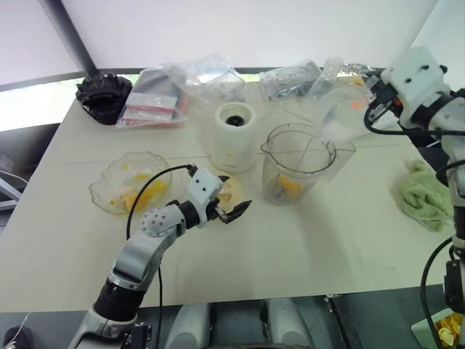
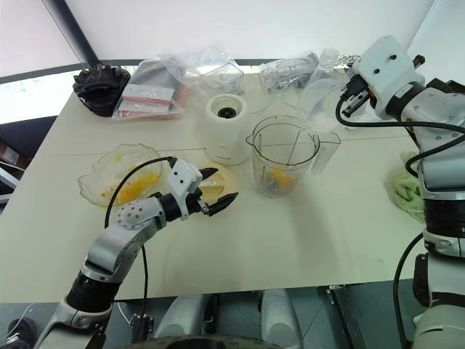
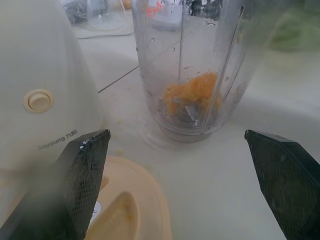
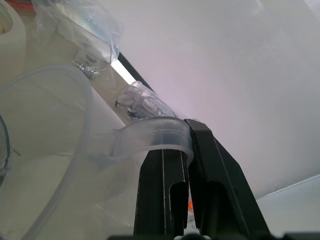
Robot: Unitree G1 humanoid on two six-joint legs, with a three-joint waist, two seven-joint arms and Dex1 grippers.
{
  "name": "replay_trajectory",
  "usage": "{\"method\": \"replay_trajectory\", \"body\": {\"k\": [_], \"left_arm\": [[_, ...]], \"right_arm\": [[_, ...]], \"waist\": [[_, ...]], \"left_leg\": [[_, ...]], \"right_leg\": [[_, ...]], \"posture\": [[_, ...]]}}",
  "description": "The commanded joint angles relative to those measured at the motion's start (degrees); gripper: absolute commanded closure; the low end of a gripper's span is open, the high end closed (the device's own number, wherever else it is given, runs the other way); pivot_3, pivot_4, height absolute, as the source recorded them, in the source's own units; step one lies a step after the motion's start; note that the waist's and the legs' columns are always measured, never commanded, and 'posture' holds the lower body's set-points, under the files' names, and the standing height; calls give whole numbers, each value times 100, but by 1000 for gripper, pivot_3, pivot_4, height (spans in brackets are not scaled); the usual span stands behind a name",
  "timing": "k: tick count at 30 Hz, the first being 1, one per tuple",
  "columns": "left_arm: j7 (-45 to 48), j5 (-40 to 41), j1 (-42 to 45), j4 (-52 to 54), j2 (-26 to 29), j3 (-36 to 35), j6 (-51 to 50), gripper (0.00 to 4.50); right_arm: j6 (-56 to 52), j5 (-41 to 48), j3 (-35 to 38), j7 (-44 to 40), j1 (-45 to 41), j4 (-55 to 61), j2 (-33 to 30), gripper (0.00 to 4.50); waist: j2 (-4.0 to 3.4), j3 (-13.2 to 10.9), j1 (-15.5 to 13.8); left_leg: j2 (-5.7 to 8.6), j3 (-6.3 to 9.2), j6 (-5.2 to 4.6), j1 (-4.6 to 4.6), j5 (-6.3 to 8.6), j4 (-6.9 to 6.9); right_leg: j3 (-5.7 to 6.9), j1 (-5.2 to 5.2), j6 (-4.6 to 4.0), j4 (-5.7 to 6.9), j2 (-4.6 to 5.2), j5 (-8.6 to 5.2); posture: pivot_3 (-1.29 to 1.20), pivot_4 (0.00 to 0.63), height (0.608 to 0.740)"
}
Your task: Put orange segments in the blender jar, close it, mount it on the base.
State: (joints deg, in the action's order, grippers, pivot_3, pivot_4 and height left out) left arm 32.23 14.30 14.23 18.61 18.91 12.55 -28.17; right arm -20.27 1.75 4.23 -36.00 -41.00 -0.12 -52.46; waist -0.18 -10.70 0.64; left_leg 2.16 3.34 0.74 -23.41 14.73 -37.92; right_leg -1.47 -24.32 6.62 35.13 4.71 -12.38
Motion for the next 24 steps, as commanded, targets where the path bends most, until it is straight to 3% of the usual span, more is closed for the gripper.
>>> {"method": "replay_trajectory", "body": {"k": [1, 24], "left_arm": [[2, 3, 28, 144, -23, -49, 126, 0], [38, -22, 39, 134, -34, -3, 155, 0]], "right_arm": [[134, -62, 156, 23, -253, 114, -77, 4459], [365, -262, 128, -48, -250, 122, -100, 4459]], "waist": [[0, 0, 0], [0, 0, 0]], "left_leg": [[0, 0, 0, 0, 0, 0], [2, 0, 0, 0, 0, -1]], "right_leg": [[0, 0, 0, 0, 0, 0], [0, 0, 0, 2, 0, 1]], "posture": [[0, 150, 740], [0, 150, 740]]}}
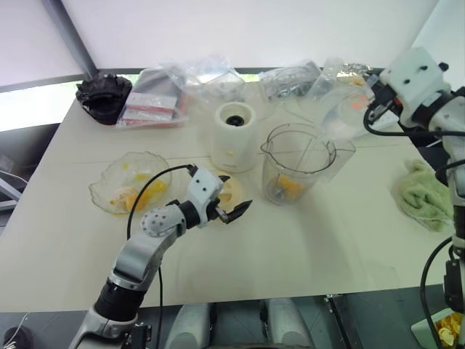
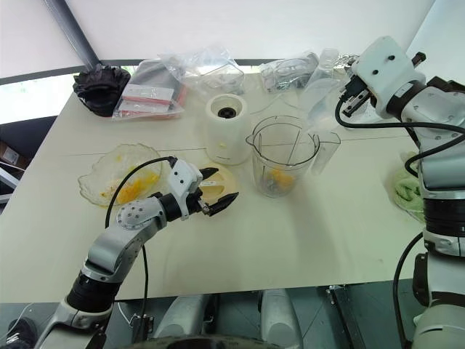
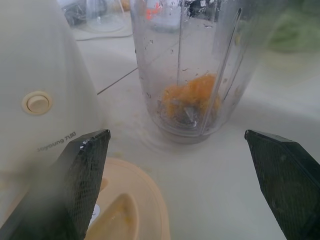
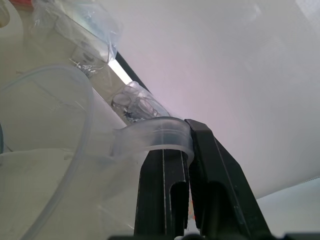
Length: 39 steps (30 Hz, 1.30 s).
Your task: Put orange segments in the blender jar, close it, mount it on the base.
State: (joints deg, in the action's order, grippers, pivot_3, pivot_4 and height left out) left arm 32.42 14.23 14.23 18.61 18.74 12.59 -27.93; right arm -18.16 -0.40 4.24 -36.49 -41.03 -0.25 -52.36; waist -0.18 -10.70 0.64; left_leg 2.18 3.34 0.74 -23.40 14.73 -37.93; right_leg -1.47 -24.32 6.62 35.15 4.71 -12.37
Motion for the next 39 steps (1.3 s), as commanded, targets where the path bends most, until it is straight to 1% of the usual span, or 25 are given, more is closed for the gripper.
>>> {"method": "replay_trajectory", "body": {"k": [1, 12, 15, 21, 26, 30, 35, 36, 39], "left_arm": [[18, -14, 37, 132, -20, -5, 129, 0], [5, -18, 24, 140, -29, -4, 121, 0], [7, -18, 20, 149, -26, -5, 111, 0], [12, -12, 7, 175, -18, -3, 94, 0], [21, -5, -4, 203, 1, 4, 63, 0], [9, 0, -3, 219, -7, 6, 41, 0], [-15, 3, -57, 283, 3, 1, 13, 0], [-21, 2, -71, 296, 4, 3, 11, 0], [-48, -1, -118, 340, 9, -4, -8, 0]], "right_arm": [[159, -55, 126, -4, -252, 135, -109, 4459], [130, -127, 143, -10, -247, 134, -67, 4459], [-443, 168, 431, 212, -322, 56, 179, 4459], [-1186, 526, 879, 513, -362, -86, 434, 4459], [-2249, 775, 1390, 1215, -640, -324, 688, 4459], [-2666, 958, 2058, 1989, -786, -810, 983, 4459], [-2690, 1298, 3037, 2841, -597, -1218, 1454, 4459], [-2634, 1354, 3163, 2932, -532, -1266, 1534, 4459], [-2288, 1528, 3485, 3194, -297, -1448, 1843, 4459]], "waist": [[0, 0, 1], [0, 0, 1], [0, 0, 0], [0, 0, -10], [-1, 1, -4], [-1, 1, -6], [-3, 3, 0], [-3, 3, 0], [-4, 4, 4]], "left_leg": [[0, 0, 0, 0, 0, 0], [0, 0, 0, 0, 0, 0], [0, 1, 0, 0, 0, -1], [0, 2, 0, 0, 0, -2], [0, 1, 0, 1, 0, -2], [0, 1, 0, 1, 0, -2], [2, -3, 0, 0, 0, -2], [2, -4, 0, 0, 0, -2], [3, -8, 0, 1, 0, -1]], "right_leg": [[0, 0, 0, 0, 0, 0], [0, 0, 1, 1, 0, 1], [0, 0, 0, 1, 0, 1], [-1, 0, 0, 4, 2, 1], [-1, 0, -1, 6, 3, 1], [-1, 0, -1, 6, 2, 1], [-2, 0, 3, 6, 2, 4], [-2, 0, 17, 8, 2, 11], [-1, 0, 19, 11, -1, 13]], "posture": [[0, 150, 740], [0, 150, 740], [0, 150, 740], [0, 150, 740], [0, 150, 740], [0, 150, 740], [0, 150, 740], [0, 150, 740], [0, 150, 740]]}}
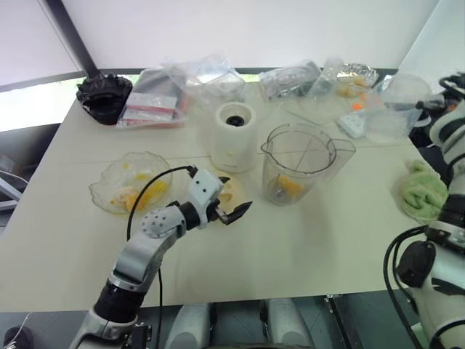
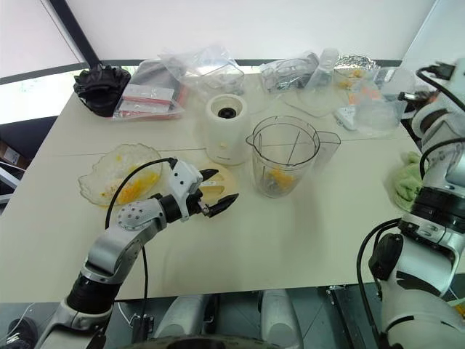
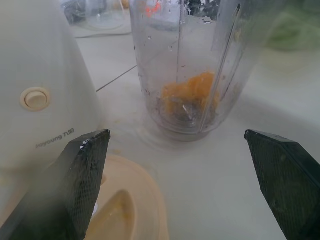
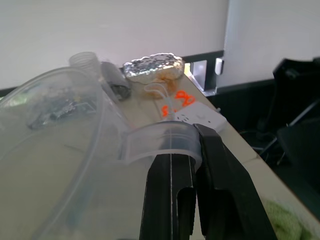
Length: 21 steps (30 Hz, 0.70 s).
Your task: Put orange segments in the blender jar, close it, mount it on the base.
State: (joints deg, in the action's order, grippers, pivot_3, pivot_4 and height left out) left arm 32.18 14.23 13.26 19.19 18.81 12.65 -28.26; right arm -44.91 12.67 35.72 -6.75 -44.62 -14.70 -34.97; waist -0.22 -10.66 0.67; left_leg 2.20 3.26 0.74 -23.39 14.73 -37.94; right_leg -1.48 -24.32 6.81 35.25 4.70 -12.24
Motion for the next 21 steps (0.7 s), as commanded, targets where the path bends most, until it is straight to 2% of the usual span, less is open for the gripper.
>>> {"method": "replay_trajectory", "body": {"k": [1, 8, 21], "left_arm": [[-29, -3, -29, 290, 6, -11, 23, 0], [-115, -14, -71, 392, 1, -2, -31, 0], [-168, 12, -123, 615, 106, -60, -199, 0]], "right_arm": [[488, 257, 387, 274, 114, -46, 168, 4459], [1762, 497, 657, 561, 575, -882, 739, 4459], [3584, 663, 541, 524, 676, -2911, 465, 4459]], "waist": [[-1, 0, 5], [-6, 3, 40], [-8, 5, 42]], "left_leg": [[1, -2, 0, 0, 0, 0], [2, -18, -1, 9, -1, -1], [4, -19, -1, 9, -1, -1]], "right_leg": [[0, 0, 0, 1, 0, 0], [-2, 0, 2, 17, -4, 1], [-4, 0, 1, 17, -5, 0]], "posture": [[0, 150, 740], [0, 150, 740], [0, 150, 740]]}}
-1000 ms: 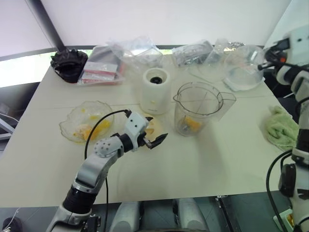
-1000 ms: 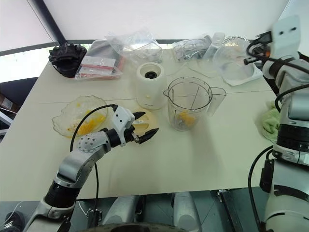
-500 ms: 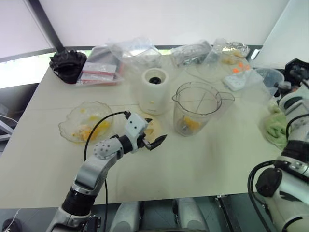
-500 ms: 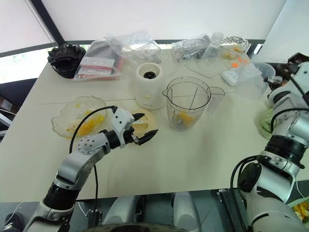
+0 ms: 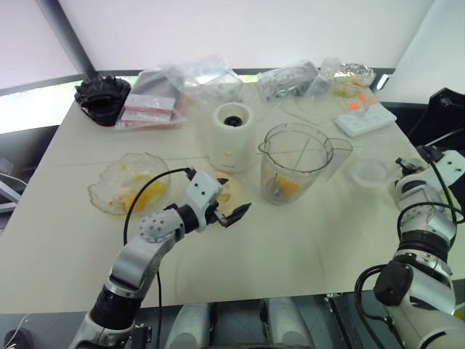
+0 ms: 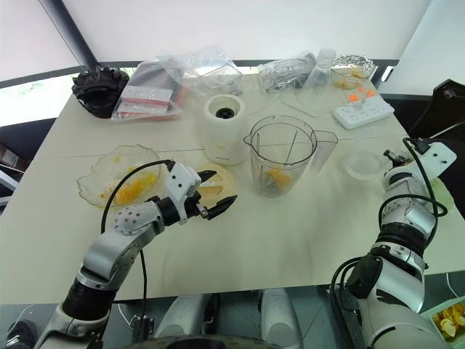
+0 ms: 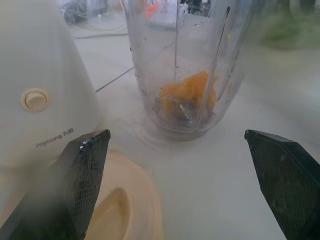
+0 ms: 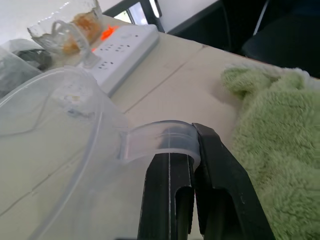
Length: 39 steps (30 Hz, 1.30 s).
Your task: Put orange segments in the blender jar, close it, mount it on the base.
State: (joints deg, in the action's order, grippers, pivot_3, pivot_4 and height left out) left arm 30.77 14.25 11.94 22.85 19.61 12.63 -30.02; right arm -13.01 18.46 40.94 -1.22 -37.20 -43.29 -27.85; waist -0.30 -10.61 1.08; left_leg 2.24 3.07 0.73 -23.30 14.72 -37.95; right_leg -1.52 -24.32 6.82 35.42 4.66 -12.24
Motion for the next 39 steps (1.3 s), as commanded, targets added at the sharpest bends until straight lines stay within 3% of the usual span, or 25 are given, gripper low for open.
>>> {"method": "replay_trajectory", "body": {"k": [1, 10, 13, 19, 29, 39], "left_arm": [[-27, 13, 1, 259, 33, -61, -26, 0], [-33, 13, -5, 316, 64, -30, -78, 0], [-32, 22, 5, 316, 52, -20, -79, 0], [-45, 44, 42, 282, 1, -30, -77, 0], [-35, 12, 33, 241, -11, -4, -40, 0], [49, 28, 147, 100, 32, -73, -4, 0]], "right_arm": [[444, 105, 10, -33, -67, -134, -268, 4459], [479, 181, -231, -158, 84, -398, -315, 4459], [471, 195, -277, -132, 116, -372, -336, 3584], [388, 163, -404, -67, 271, -231, -384, 555], [59, 305, -473, -7, 985, 731, -275, 555], [-1186, 689, -632, -333, 2239, 2974, -258, 555]], "waist": [[0, 0, 1], [1, 0, 0], [0, 0, 0], [1, 0, 8], [1, 0, -8], [0, 1, -29]], "left_leg": [[0, 0, 0, 0, 0, 0], [0, 1, 0, 3, 0, 0], [0, 2, 0, 4, 0, 0], [-1, 1, 0, 4, 0, 0], [-1, 2, 0, 5, 0, -2], [-3, 6, 0, 5, 0, -3]], "right_leg": [[0, 0, 0, 0, 0, 0], [0, 5, -1, -1, 0, -1], [0, 7, -1, -1, -1, -1], [0, 7, -1, -1, -1, -1], [-2, 9, -1, -2, -1, -1], [-1, 10, -2, -1, -1, -2]], "posture": [[0, 150, 740], [0, 150, 740], [0, 150, 740], [0, 150, 740], [0, 150, 740], [0, 150, 740]]}}
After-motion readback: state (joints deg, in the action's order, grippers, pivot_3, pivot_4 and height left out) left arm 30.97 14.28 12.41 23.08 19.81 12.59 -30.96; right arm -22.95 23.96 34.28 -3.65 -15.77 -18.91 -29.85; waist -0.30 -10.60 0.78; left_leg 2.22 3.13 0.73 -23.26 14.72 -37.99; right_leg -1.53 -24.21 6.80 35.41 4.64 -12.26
